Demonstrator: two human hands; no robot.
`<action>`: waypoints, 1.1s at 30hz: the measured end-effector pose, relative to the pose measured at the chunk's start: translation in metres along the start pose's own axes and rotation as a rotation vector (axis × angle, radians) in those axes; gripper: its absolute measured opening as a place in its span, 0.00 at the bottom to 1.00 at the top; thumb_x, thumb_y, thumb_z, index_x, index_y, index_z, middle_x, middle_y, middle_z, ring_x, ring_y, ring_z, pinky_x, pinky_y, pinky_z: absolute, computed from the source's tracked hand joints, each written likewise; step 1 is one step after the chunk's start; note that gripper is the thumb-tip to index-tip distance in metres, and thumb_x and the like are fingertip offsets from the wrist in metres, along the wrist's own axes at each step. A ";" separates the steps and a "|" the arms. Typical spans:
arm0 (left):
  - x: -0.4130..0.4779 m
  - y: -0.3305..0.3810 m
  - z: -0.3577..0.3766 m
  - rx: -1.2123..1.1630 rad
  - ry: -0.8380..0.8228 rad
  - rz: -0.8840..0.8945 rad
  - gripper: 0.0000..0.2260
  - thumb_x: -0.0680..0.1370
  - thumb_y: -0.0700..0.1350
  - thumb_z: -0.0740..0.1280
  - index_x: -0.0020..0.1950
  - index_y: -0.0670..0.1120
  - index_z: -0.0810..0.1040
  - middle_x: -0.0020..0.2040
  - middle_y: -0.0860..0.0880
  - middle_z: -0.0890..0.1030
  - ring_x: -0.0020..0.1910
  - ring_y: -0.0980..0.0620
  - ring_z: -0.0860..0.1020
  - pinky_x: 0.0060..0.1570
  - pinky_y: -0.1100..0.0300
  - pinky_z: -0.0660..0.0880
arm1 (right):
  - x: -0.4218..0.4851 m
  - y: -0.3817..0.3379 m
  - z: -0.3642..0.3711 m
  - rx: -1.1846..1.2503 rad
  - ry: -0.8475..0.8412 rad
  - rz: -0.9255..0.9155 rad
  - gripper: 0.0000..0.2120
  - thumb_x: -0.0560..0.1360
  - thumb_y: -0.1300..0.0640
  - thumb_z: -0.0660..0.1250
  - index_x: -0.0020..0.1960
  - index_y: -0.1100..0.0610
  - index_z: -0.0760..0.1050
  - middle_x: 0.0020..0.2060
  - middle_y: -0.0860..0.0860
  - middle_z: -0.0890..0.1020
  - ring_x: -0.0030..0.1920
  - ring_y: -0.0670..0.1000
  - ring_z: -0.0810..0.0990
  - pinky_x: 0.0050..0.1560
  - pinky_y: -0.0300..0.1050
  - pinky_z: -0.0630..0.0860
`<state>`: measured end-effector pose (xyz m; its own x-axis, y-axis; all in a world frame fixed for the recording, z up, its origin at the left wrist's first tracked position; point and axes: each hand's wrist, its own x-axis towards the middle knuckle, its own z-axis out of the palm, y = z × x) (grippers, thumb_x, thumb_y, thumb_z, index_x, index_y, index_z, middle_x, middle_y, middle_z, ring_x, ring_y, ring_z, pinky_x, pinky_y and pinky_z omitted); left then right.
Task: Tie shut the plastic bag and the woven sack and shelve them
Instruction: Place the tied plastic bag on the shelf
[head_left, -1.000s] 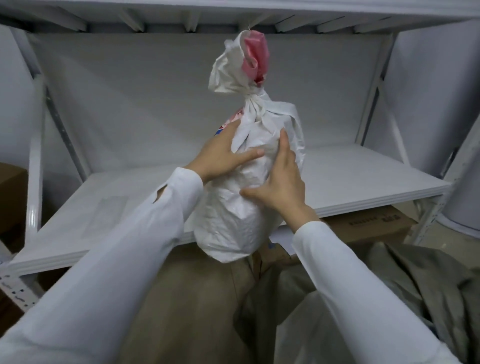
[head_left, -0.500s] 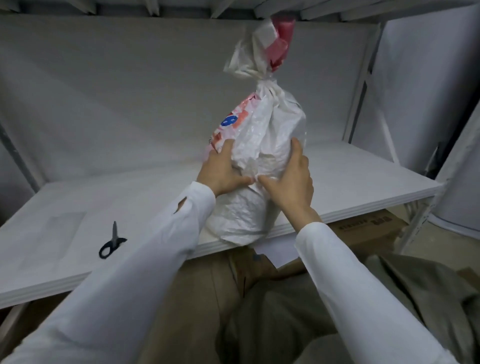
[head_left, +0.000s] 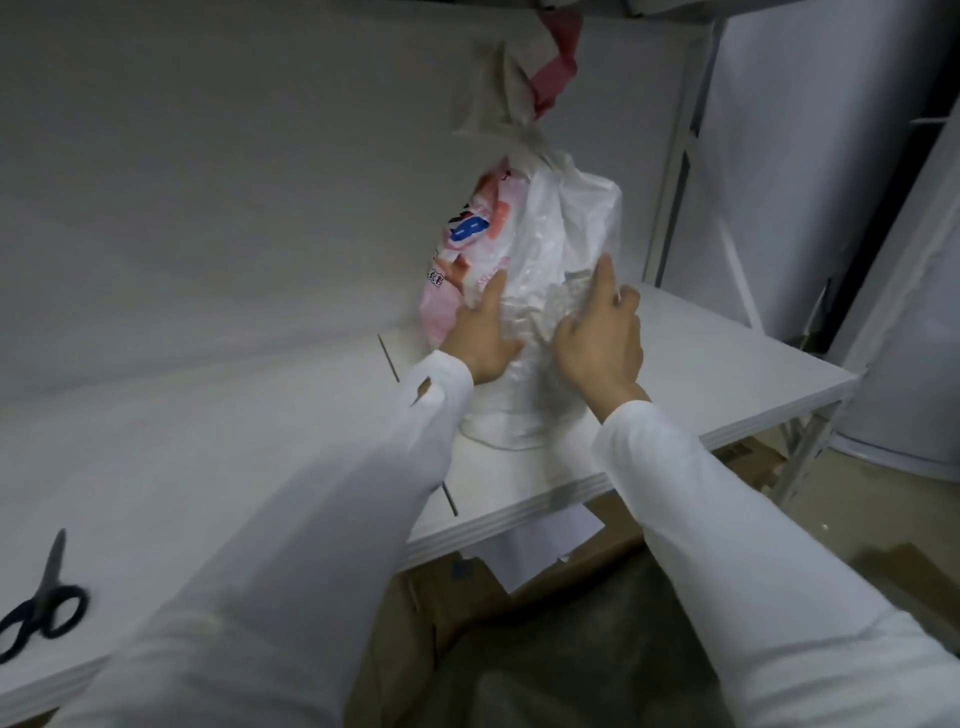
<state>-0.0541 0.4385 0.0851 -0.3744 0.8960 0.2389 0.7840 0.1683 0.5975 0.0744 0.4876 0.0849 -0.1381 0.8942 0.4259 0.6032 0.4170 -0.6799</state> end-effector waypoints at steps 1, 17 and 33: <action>0.006 0.003 0.003 0.043 -0.010 -0.007 0.37 0.79 0.45 0.65 0.78 0.54 0.43 0.69 0.37 0.70 0.63 0.39 0.74 0.60 0.51 0.72 | -0.002 0.001 0.003 0.016 0.025 -0.035 0.34 0.75 0.53 0.64 0.76 0.46 0.52 0.70 0.57 0.62 0.63 0.61 0.71 0.58 0.55 0.75; 0.056 -0.014 -0.008 0.078 -0.172 -0.001 0.33 0.83 0.48 0.56 0.77 0.50 0.34 0.78 0.44 0.57 0.71 0.43 0.68 0.70 0.51 0.65 | 0.012 -0.014 0.073 -0.387 -0.035 -0.360 0.41 0.76 0.58 0.66 0.77 0.40 0.44 0.78 0.57 0.42 0.73 0.66 0.56 0.56 0.61 0.75; -0.001 -0.030 0.004 0.052 -0.328 0.058 0.37 0.81 0.47 0.61 0.77 0.48 0.36 0.78 0.47 0.52 0.74 0.50 0.59 0.71 0.62 0.56 | -0.027 -0.004 0.050 -0.130 -0.237 -0.187 0.39 0.75 0.60 0.66 0.79 0.49 0.48 0.79 0.52 0.48 0.75 0.58 0.58 0.70 0.53 0.65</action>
<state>-0.0754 0.4345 0.0632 -0.1558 0.9878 0.0073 0.8265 0.1263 0.5485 0.0365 0.4698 0.0462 -0.4258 0.8237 0.3744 0.6435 0.5666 -0.5147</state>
